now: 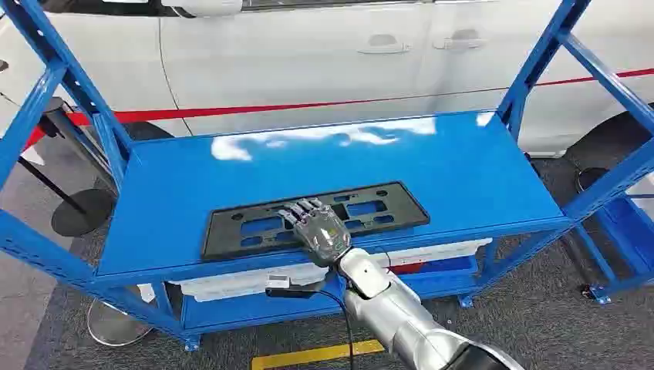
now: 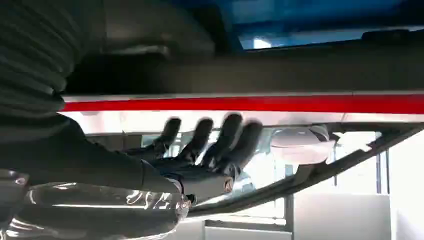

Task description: Take the parts from the cabinet and place them on the table.

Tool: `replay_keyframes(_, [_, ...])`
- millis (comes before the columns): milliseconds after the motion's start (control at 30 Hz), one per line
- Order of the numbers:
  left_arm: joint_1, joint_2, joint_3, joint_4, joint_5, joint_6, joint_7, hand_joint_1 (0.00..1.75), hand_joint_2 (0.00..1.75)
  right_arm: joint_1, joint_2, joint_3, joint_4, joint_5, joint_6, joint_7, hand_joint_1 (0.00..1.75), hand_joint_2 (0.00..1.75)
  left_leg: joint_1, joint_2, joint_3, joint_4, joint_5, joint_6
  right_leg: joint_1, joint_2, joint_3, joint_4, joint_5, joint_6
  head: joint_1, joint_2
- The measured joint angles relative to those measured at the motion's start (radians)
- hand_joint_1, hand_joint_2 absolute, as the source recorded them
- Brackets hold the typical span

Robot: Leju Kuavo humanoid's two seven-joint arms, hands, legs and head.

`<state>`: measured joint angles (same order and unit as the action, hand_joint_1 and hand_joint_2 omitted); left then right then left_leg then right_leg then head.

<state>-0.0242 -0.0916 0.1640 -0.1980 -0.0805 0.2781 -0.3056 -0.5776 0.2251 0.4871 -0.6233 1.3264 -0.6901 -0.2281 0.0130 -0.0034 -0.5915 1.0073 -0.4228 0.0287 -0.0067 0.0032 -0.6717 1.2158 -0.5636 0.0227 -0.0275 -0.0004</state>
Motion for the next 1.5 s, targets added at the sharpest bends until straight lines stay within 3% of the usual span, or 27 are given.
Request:
replay_keyframes(67, [0.001, 0.000, 0.001, 0.000, 0.000, 0.000, 0.000, 0.00, 0.00, 0.001, 0.000, 0.000, 0.015, 0.000, 0.005, 0.003, 1.75, 1.75, 0.000, -0.002, 0.000, 0.001, -0.001, 0.001, -0.001, 0.000, -0.067, 0.123, -0.033, 0.004, 0.000, 0.000])
replay_keyframes(100, [0.002, -0.002, 0.002, 0.000, 0.000, 0.001, 0.000, 0.00, 0.00, 0.000, 0.000, 0.000, 0.023, 0.000, 0.008, 0.005, 1.75, 1.75, 0.000, -0.003, 0.001, 0.001, -0.002, 0.001, -0.001, 0.000, -0.069, 0.113, -0.011, 0.004, 0.000, 0.000])
replay_keyframes(133, [0.002, -0.004, 0.003, 0.000, 0.000, 0.003, 0.002, 0.00, 0.00, -0.002, 0.002, 0.000, 0.027, 0.000, 0.013, 0.008, 1.75, 1.75, 0.000, -0.004, 0.003, 0.002, -0.003, -0.001, -0.001, 0.000, -0.046, 0.059, 0.030, 0.002, 0.000, 0.000])
replay_keyframes(200, [0.001, -0.008, 0.005, 0.000, 0.000, 0.010, 0.004, 0.00, 0.00, -0.020, 0.009, 0.001, 0.034, 0.001, 0.027, 0.015, 1.75, 1.75, 0.000, -0.004, 0.010, 0.004, -0.009, -0.007, -0.001, -0.001, 0.049, -0.139, 0.132, -0.008, 0.000, 0.000])
replay_keyframes(233, [0.000, -0.011, 0.006, 0.000, 0.000, 0.011, 0.005, 0.00, 0.00, -0.028, 0.011, 0.001, 0.037, 0.001, 0.030, 0.018, 1.75, 1.75, -0.003, -0.004, 0.009, 0.006, -0.011, -0.012, 0.003, 0.000, 0.074, -0.191, 0.126, -0.014, 0.000, 0.000])
replay_keyframes(333, [-0.002, -0.013, 0.007, 0.000, 0.001, 0.012, 0.012, 0.00, 0.00, -0.040, 0.018, 0.002, 0.046, -0.003, 0.044, 0.023, 1.75, 1.75, -0.003, -0.004, 0.008, 0.003, -0.011, -0.027, 0.011, 0.001, 0.070, -0.195, 0.126, -0.022, 0.000, 0.000])
replay_keyframes(400, [-0.002, -0.013, 0.008, 0.000, 0.001, 0.012, 0.021, 0.00, 0.00, -0.047, 0.026, 0.002, 0.051, -0.011, 0.053, 0.026, 1.75, 1.75, -0.003, -0.004, 0.005, 0.006, -0.016, -0.038, -0.003, 0.000, 0.076, -0.210, 0.136, -0.039, 0.000, 0.000])
replay_keyframes(467, [-0.004, -0.013, 0.009, 0.000, 0.001, 0.015, 0.033, 0.00, 0.00, -0.058, 0.036, 0.002, 0.054, -0.022, 0.076, 0.036, 1.75, 1.75, -0.002, -0.002, -0.030, 0.095, -0.073, -0.043, -0.001, -0.002, 0.078, -0.211, 0.135, -0.050, -0.001, 0.000])
replay_keyframes(533, [-0.006, -0.013, 0.013, 0.000, -0.001, 0.015, 0.043, 0.00, 0.00, -0.060, 0.039, 0.002, 0.055, -0.035, 0.092, 0.043, 1.75, 1.75, 0.001, -0.002, -0.109, 0.260, -0.149, -0.051, 0.002, -0.005, 0.078, -0.211, 0.133, -0.052, -0.001, 0.000])
replay_keyframes(567, [-0.005, -0.013, 0.015, 0.000, -0.002, 0.015, 0.046, 0.00, 0.00, -0.060, 0.039, 0.002, 0.056, -0.038, 0.097, 0.044, 1.75, 1.75, 0.001, -0.002, -0.139, 0.320, -0.162, -0.053, 0.003, -0.005, 0.078, -0.210, 0.133, -0.052, -0.001, 0.000])
replay_keyframes(600, [-0.005, -0.013, 0.016, 0.000, -0.002, 0.015, 0.048, 0.00, 0.00, -0.060, 0.039, 0.002, 0.057, -0.046, 0.098, 0.044, 1.75, 1.75, 0.001, -0.002, -0.145, 0.326, -0.151, -0.054, 0.003, -0.005, 0.078, -0.209, 0.132, -0.052, -0.001, 0.000])
replay_keyframes(633, [-0.005, -0.013, 0.018, 0.000, -0.003, 0.016, 0.049, 0.00, 0.00, -0.060, 0.040, 0.003, 0.056, -0.058, 0.098, 0.042, 1.75, 1.75, 0.001, -0.002, -0.128, 0.284, -0.118, -0.053, 0.003, -0.004, 0.079, -0.208, 0.131, -0.051, -0.001, 0.000])
replay_keyframes(700, [-0.006, -0.013, 0.023, 0.000, -0.004, 0.018, 0.050, 0.00, 0.00, -0.054, 0.041, 0.001, 0.026, -0.138, 0.103, 0.003, 1.75, 1.75, 0.001, -0.001, -0.038, 0.099, -0.020, -0.049, 0.003, 0.000, 0.085, -0.203, 0.126, -0.046, -0.001, 0.000])
replay_keyframes(733, [-0.006, -0.013, 0.024, 0.000, -0.006, 0.019, 0.050, 0.00, 0.00, -0.046, 0.040, -0.002, -0.001, -0.193, 0.114, -0.025, 1.75, 1.75, 0.001, 0.002, -0.007, 0.024, -0.002, -0.045, 0.004, 0.000, 0.084, -0.200, 0.122, -0.042, -0.001, 0.000])
replay_keyframes(800, [-0.007, -0.013, 0.025, 0.000, -0.013, 0.022, 0.051, 0.00, 0.00, -0.028, 0.040, -0.013, -0.107, -0.362, 0.155, -0.105, 1.75, 1.75, -0.003, 0.001, 0.000, 0.012, -0.011, -0.035, 0.012, 0.006, 0.075, -0.195, 0.123, -0.033, 0.000, 0.000])
replay_keyframes(900, [-0.006, -0.014, 0.030, 0.000, -0.023, 0.029, 0.048, 0.00, 0.00, 0.035, 0.030, -0.018, -0.343, -0.568, 0.232, -0.145, 1.75, 1.75, 0.001, 0.001, 0.006, 0.004, -0.009, -0.018, 0.013, 0.005, 0.082, -0.198, 0.118, -0.016, 0.000, 0.000])
replay_keyframes(933, [-0.005, -0.015, 0.031, 0.000, -0.027, 0.030, 0.044, 0.00, 0.00, 0.067, 0.023, -0.021, -0.455, -0.655, 0.254, -0.155, 1.75, 1.75, 0.004, 0.001, 0.007, 0.001, -0.007, -0.013, 0.008, 0.005, 0.077, -0.178, 0.101, -0.010, 0.000, 0.000])
replay_keyframes(1000, [-0.003, -0.015, 0.032, 0.000, -0.039, 0.029, 0.032, 0.00, 0.00, 0.127, 0.005, -0.029, -0.690, -0.836, 0.288, -0.176, 1.75, 1.75, 0.003, -0.001, 0.005, 0.001, -0.008, -0.002, 0.005, 0.003, 0.017, -0.050, 0.020, -0.001, 0.000, 0.000])
replay_keyframes(1033, [-0.001, -0.015, 0.032, 0.000, -0.042, 0.028, 0.028, 0.00, 1.75, 0.152, -0.005, -0.034, -0.774, -0.888, 0.300, -0.177, 1.75, 1.75, 0.002, -0.002, 0.005, 0.001, -0.008, -0.001, 0.003, 0.003, -0.027, 0.042, -0.021, 0.003, 0.000, 0.000])
replay_keyframes(1100, [0.002, -0.015, 0.032, 0.000, -0.045, 0.028, 0.025, 0.00, 1.75, 0.189, -0.026, -0.039, -0.904, -0.933, 0.314, -0.181, 1.75, 1.75, 0.002, -0.003, 0.006, 0.002, -0.010, 0.000, 0.001, 0.003, -0.076, 0.133, -0.038, 0.006, 0.000, 0.000])
replay_keyframes(1133, [0.004, -0.015, 0.032, 0.000, -0.047, 0.028, 0.024, 0.00, 1.75, 0.206, -0.036, -0.042, -0.955, -0.964, 0.318, -0.195, 1.75, 1.75, 0.002, -0.003, 0.008, 0.002, -0.012, -0.001, 0.000, 0.002, -0.069, 0.107, -0.010, 0.006, 0.000, 0.000])
replay_keyframes(1167, [0.003, -0.015, 0.032, 0.000, -0.049, 0.028, 0.023, 0.00, 1.75, 0.224, -0.045, -0.045, -1.004, -1.004, 0.325, -0.210, 1.75, 1.75, 0.002, -0.003, 0.010, 0.003, -0.014, -0.001, 0.000, 0.002, -0.038, 0.040, 0.035, 0.005, 0.000, 0.000])
replay_keyframes(1233, [0.002, -0.015, 0.032, 0.000, -0.061, 0.021, 0.007, 0.00, 1.75, 0.261, -0.071, -0.054, -1.128, -1.116, 0.342, -0.261, 1.75, 1.75, 0.002, -0.006, 0.016, 0.007, -0.020, -0.007, 0.001, -0.001, 0.066, -0.166, 0.128, -0.005, 0.000, 0.000])
replay_keyframes(1267, [0.003, -0.015, 0.032, 0.000, -0.067, 0.023, -0.002, 0.00, 1.75, 0.269, -0.086, -0.061, -1.181, -1.164, 0.349, -0.283, 1.75, 1.75, -0.005, -0.006, 0.016, 0.010, -0.023, -0.013, 0.009, -0.001, 0.078, -0.193, 0.114, -0.008, 0.000, 0.000])
replay_keyframes(1367, [0.003, -0.015, 0.036, 0.000, -0.052, 0.032, -0.025, 0.00, 1.75, 0.336, -0.125, -0.088, -1.320, -1.279, 0.365, -0.319, 1.75, 1.75, -0.003, -0.006, 0.020, 0.005, -0.026, -0.024, 0.011, -0.001, 0.078, -0.195, 0.117, -0.021, 0.000, 0.000])
replay_keyframes(1433, [0.004, -0.015, 0.044, 0.000, -0.048, 0.041, -0.029, 0.00, 1.75, 0.368, -0.142, -0.103, -1.377, -1.300, 0.364, -0.329, 1.75, 1.75, -0.003, -0.003, 0.020, 0.013, -0.035, -0.036, -0.002, -0.002, 0.084, -0.208, 0.125, -0.035, 0.000, 0.000])
replay_keyframes(1500, [0.002, -0.015, 0.048, 0.000, -0.053, 0.057, -0.025, 0.00, 1.75, 0.398, -0.150, -0.114, -1.412, -1.319, 0.356, -0.340, 1.75, 1.75, -0.002, -0.002, -0.027, 0.123, -0.107, -0.041, -0.002, -0.001, 0.085, -0.208, 0.123, -0.045, 0.000, 0.000])
